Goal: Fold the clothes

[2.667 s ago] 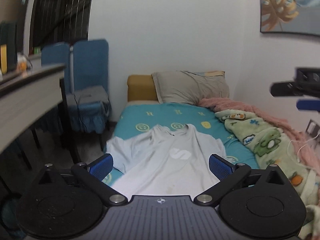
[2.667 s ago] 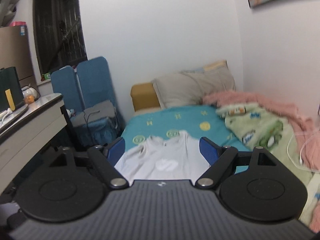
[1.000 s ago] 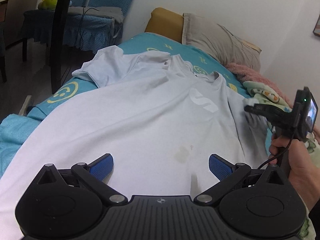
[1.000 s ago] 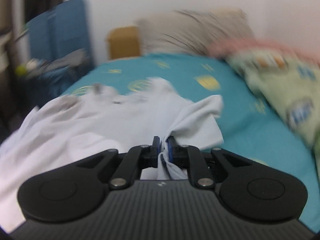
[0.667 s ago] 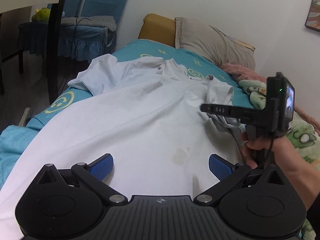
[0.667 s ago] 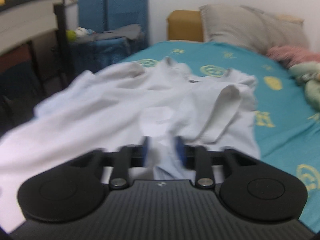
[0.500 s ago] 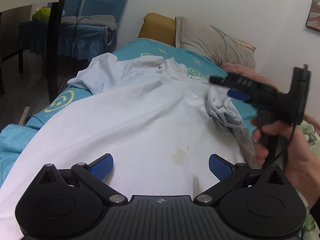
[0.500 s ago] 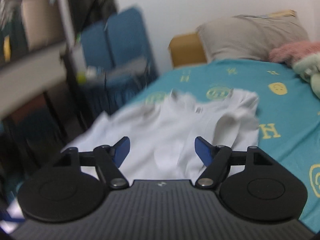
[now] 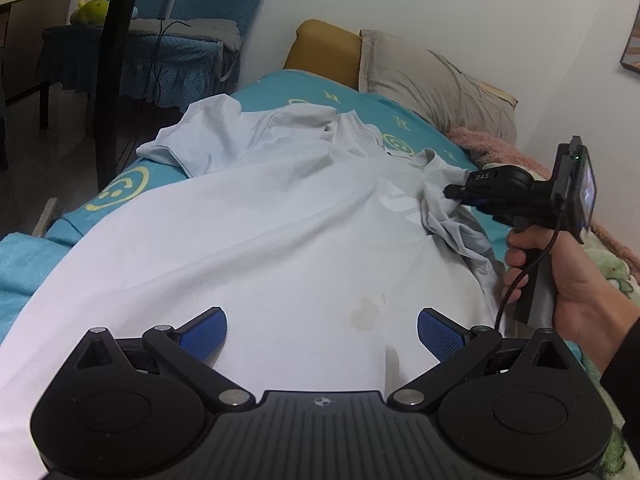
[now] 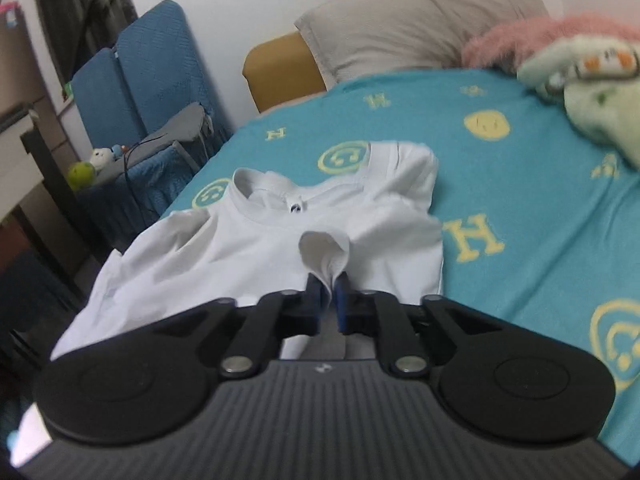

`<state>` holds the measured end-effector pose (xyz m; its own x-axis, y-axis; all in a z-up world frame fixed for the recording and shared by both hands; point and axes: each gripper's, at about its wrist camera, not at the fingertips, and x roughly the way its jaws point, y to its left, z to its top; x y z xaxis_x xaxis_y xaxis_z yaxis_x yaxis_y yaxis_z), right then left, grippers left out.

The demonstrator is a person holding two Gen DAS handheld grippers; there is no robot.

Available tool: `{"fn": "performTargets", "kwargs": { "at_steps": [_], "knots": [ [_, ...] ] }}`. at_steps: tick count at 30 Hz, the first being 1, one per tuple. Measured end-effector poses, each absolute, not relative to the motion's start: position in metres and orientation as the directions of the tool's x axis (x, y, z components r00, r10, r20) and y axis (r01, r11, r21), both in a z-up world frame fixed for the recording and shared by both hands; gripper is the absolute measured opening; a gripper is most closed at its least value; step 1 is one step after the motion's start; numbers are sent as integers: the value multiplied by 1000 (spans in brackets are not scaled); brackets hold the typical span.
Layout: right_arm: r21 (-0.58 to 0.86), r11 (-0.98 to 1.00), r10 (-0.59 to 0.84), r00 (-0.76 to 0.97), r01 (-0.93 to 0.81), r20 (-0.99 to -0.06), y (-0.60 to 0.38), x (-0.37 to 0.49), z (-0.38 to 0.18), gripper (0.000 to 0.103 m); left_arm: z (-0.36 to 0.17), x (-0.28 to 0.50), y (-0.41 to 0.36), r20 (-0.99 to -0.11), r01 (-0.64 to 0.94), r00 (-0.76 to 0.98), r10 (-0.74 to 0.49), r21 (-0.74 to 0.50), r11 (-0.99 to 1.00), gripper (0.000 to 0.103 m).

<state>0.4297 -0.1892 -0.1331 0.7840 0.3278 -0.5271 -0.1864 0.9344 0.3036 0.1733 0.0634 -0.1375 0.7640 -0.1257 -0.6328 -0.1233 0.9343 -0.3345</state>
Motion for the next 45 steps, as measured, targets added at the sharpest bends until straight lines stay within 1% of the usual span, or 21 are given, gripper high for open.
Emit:
{"fn": "performTargets", "kwargs": {
  "at_steps": [1,5,9,11,15,16,19,20,21,22,23,28,32,36,38,40,45],
  "knots": [
    [296,937,318,800,-184,-509,-193,427,-127,7,-137,173,63,-632,-123,765,-124,-333,935,103],
    [267,955,240,865,-129,-440,-237,423,-96,7,-135,171,61,-628,-113,768,-129,-331,937,103],
    [186,982,97,902,-19,-422,-294,429,-73,7,-132,169,55,-619,-95,777,-115,-296,950,103],
    [140,989,16,901,50,-434,-321,437,-72,7,-131,169,53,-618,-87,779,-108,-277,957,103],
    [48,979,-148,855,197,-497,-363,456,-94,7,-136,173,47,-628,-77,773,-90,-233,969,103],
    [43,973,-174,847,226,-502,-372,456,-101,9,-137,174,46,-632,-75,770,-86,-224,972,103],
    [126,957,-161,842,260,-515,-396,454,-118,11,-142,177,41,-642,-68,763,-76,-197,978,103],
    [143,957,-146,844,253,-517,-397,450,-119,20,-143,178,40,-645,-65,761,-73,-187,980,103],
    [158,957,-131,845,245,-518,-398,446,-120,33,-143,179,38,-646,-60,760,-70,-178,982,103],
    [174,956,-115,847,236,-520,-398,442,-120,65,-143,179,36,-645,-54,761,-70,-170,984,103],
    [190,955,-99,848,228,-521,-398,438,-121,87,-142,179,34,-643,-46,762,-71,-163,986,103],
    [289,941,-3,858,176,-513,-376,389,-101,85,-134,172,28,-631,-8,772,-82,-138,990,102],
    [313,937,22,868,156,-496,-339,313,-67,85,-123,161,25,-612,27,784,-99,-126,992,102],
    [383,914,87,857,134,-508,-314,233,-32,85,-110,146,21,-599,72,790,-133,-125,990,102],
    [406,906,122,846,118,-519,-306,197,-15,85,-107,136,14,-609,118,775,-171,-127,985,99],
    [440,894,163,860,78,-483,-305,163,-2,85,-104,126,6,-621,166,755,-211,-130,978,96],
    [535,840,184,880,91,-438,-313,101,-3,85,-99,103,-19,-652,291,688,-319,-155,944,91]
  ]
}}
